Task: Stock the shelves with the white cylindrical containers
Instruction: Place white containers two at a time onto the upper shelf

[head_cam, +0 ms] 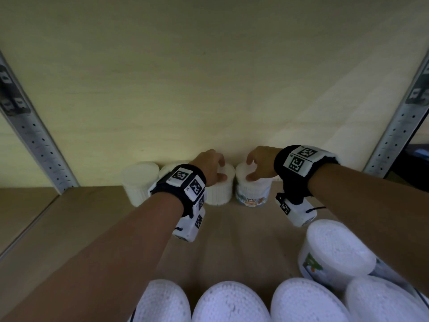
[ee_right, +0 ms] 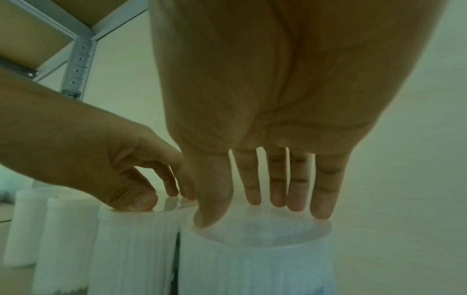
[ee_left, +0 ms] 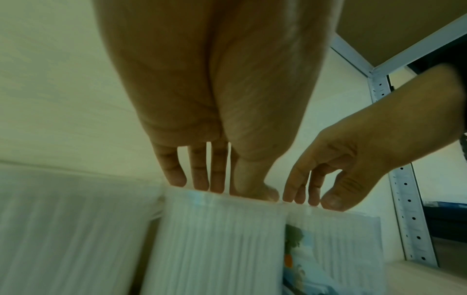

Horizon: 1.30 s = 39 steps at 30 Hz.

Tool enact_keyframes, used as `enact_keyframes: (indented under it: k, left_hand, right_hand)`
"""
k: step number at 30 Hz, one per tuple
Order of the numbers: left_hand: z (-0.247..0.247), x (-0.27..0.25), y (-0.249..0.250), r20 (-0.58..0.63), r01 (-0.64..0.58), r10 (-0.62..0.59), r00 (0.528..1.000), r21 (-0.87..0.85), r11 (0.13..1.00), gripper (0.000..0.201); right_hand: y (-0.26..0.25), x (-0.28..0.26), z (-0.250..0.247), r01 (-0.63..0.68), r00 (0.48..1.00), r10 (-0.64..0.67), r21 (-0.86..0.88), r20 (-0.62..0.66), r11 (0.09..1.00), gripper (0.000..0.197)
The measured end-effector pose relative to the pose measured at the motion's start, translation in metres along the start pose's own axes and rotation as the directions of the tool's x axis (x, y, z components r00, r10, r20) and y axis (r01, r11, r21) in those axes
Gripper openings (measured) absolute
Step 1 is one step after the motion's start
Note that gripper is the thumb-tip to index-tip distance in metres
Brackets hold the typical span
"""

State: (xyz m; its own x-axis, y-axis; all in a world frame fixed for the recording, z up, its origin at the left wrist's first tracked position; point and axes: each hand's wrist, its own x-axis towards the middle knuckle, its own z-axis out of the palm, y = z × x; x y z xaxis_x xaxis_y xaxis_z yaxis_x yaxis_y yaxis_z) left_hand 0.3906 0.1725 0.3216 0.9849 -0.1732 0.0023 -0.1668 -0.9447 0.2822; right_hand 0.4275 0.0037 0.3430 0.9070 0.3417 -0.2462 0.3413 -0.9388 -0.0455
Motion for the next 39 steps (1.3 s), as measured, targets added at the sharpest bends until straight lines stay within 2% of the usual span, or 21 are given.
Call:
enact_keyframes:
  k: [10, 20, 33, 39]
  left_hand:
    - [-0.002, -0.001, 0.002, 0.011, -0.008, 0.008, 1.000, 0.024, 1.000, 0.046]
    - [-0.003, -0.002, 0.001, 0.029, -0.017, 0.016, 0.999, 0.029, 0.999, 0.047]
    - [-0.013, -0.002, 0.002, 0.143, -0.072, 0.061, 0.988, 0.075, 0.995, 0.045]
    - [-0.020, -0.001, 0.004, 0.224, -0.120, 0.103, 0.969, 0.063, 0.991, 0.056]
  right_hand:
    - [0.002, -0.008, -0.004, 0.085, 0.996, -0.086, -0.054, -0.015, 0.995, 0.056]
    - [0.001, -0.010, -0.006, 0.099, 0.994, -0.102, -0.076, -0.033, 0.992, 0.059]
    - [0.002, -0.006, -0.002, 0.101, 0.993, -0.105, -0.084, -0.056, 0.991, 0.057]
    - [0.002, -0.006, -0.001, 0.095, 0.993, -0.099, -0.076, -0.059, 0.993, 0.057]
